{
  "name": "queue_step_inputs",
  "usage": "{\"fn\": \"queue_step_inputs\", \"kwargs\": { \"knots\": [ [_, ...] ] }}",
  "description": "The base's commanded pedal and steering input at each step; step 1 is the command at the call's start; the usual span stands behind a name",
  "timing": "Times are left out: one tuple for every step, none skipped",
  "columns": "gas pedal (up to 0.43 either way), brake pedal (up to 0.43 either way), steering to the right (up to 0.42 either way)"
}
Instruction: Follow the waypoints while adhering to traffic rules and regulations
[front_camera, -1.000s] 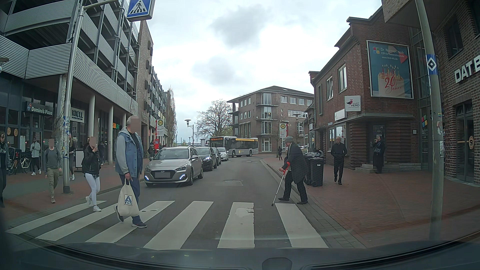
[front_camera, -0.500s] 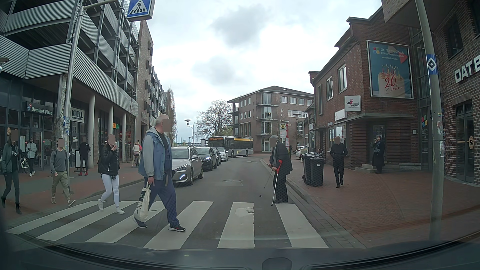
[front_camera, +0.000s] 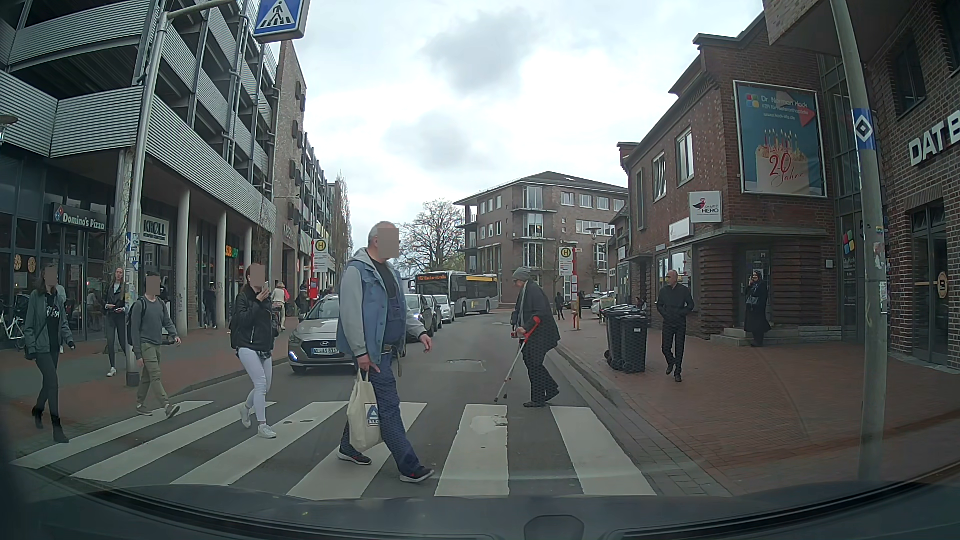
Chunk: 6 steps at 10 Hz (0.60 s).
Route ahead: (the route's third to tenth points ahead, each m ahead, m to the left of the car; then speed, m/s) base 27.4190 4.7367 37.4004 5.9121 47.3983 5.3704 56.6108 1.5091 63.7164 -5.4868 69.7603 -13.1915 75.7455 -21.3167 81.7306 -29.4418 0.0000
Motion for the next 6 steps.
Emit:
{"fn": "queue_step_inputs", "kwargs": {
  "knots": [
    [0.000,0.274,0.001],
    [0.000,0.274,0.001],
    [0.000,0.274,0.001],
    [0.000,0.274,0.001],
    [0.000,0.274,0.001],
    [0.000,0.274,0.001]
  ]
}}
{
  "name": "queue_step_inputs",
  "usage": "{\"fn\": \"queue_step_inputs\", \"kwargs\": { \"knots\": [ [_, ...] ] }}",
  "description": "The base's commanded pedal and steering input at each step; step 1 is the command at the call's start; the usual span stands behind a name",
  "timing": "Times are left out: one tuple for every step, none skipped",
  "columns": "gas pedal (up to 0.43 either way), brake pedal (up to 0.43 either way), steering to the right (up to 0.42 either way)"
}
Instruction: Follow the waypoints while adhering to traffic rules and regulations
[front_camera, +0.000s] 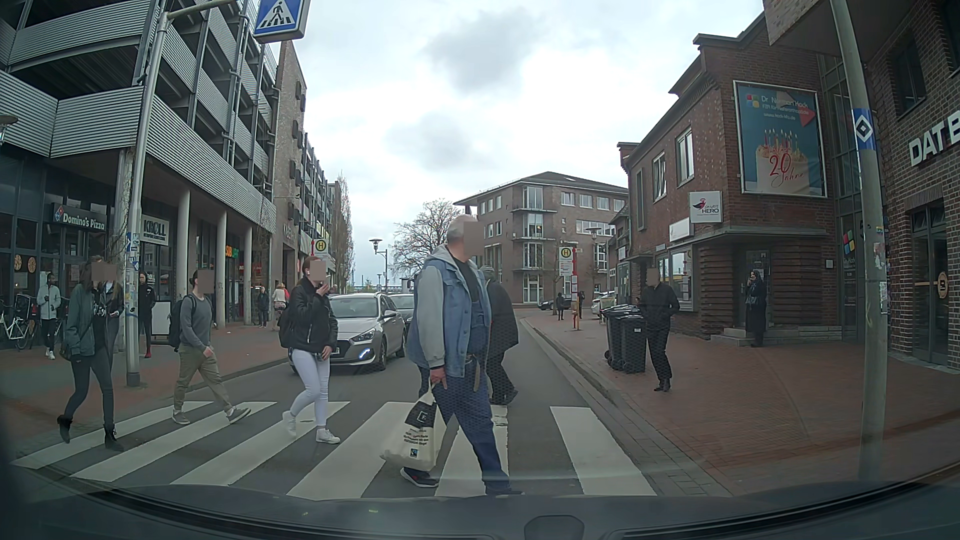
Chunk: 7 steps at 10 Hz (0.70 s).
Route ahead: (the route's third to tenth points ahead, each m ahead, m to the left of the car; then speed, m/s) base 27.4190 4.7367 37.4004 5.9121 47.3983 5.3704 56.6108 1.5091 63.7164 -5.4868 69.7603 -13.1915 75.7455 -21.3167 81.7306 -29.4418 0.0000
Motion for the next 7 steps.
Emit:
{"fn": "queue_step_inputs", "kwargs": {
  "knots": [
    [0.000,0.274,0.001],
    [0.000,0.274,0.001],
    [0.000,0.274,0.001],
    [0.000,0.274,0.001],
    [0.000,0.274,0.001],
    [0.000,0.274,0.001],
    [0.000,0.274,0.001]
  ]
}}
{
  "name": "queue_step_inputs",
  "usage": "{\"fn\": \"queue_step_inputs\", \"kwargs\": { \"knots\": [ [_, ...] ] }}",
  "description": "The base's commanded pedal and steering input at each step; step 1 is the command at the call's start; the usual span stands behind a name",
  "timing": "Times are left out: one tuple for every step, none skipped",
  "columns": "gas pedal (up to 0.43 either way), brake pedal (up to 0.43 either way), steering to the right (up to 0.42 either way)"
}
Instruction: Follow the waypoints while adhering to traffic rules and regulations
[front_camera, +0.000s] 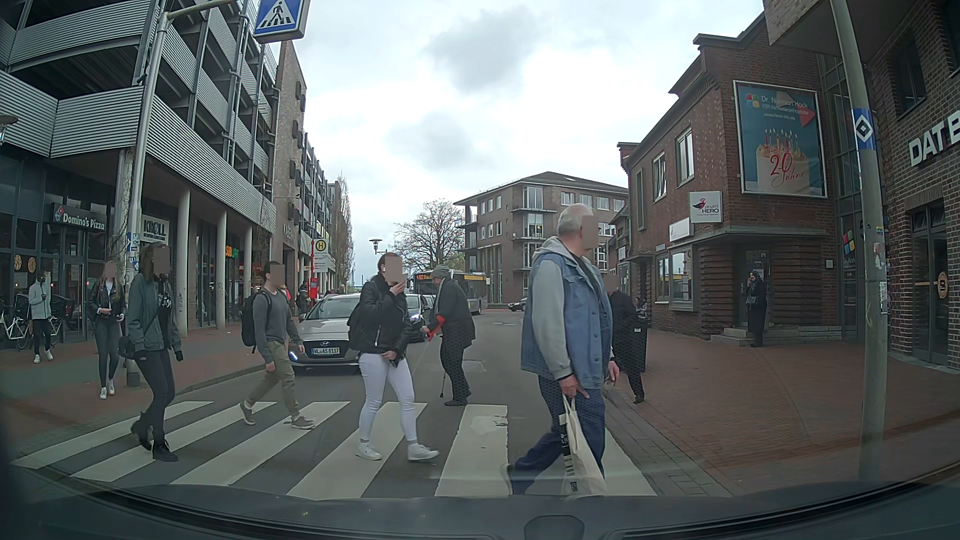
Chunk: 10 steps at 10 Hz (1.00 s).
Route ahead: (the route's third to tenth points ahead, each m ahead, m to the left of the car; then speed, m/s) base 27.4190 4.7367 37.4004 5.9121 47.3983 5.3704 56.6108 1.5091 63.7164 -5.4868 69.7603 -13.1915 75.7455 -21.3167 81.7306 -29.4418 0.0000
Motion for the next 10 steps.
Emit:
{"fn": "queue_step_inputs", "kwargs": {
  "knots": [
    [0.000,0.274,0.001],
    [0.000,0.274,0.001],
    [0.000,0.274,0.001],
    [0.000,0.274,0.001],
    [0.000,0.274,0.001],
    [0.000,0.280,0.001],
    [0.000,0.274,0.000],
    [0.000,0.274,0.000],
    [0.000,0.274,-0.001],
    [0.000,0.274,-0.001]
  ]
}}
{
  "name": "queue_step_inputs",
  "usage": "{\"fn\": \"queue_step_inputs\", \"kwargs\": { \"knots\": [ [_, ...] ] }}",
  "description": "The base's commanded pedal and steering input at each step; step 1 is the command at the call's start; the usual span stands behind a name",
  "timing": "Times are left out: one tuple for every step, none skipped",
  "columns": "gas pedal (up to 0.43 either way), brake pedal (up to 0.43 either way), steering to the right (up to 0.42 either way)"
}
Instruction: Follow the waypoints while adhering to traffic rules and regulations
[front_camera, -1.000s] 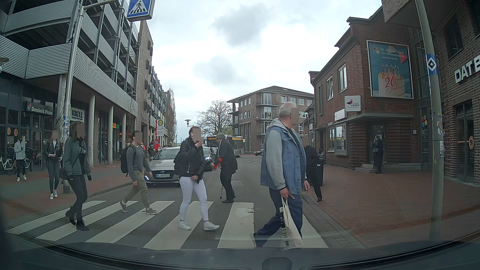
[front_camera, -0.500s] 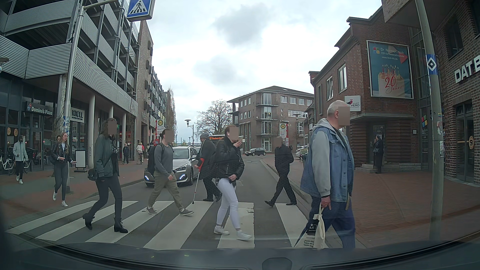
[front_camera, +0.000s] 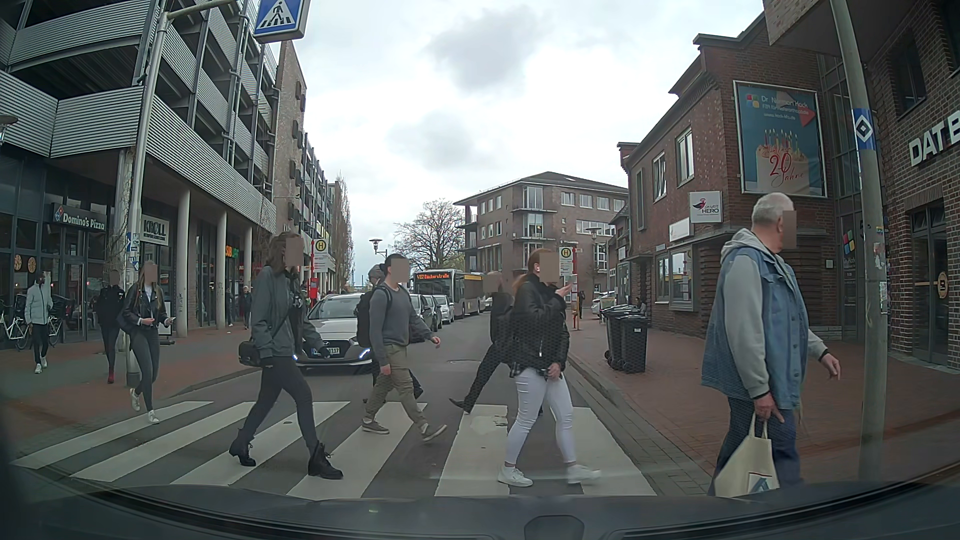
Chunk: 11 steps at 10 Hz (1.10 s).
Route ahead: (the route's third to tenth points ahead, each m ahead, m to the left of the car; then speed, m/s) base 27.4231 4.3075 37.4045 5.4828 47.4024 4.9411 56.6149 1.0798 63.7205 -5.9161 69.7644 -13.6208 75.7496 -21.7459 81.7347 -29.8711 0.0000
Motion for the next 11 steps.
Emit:
{"fn": "queue_step_inputs", "kwargs": {
  "knots": [
    [0.000,0.274,-0.001],
    [0.000,0.274,-0.001],
    [0.000,0.274,-0.001],
    [0.000,0.274,-0.001],
    [0.000,0.274,-0.001],
    [0.000,0.274,-0.001],
    [0.000,0.274,-0.001],
    [0.000,0.274,-0.001],
    [0.000,0.274,-0.001],
    [0.000,0.274,-0.001],
    [0.000,0.274,-0.001]
  ]
}}
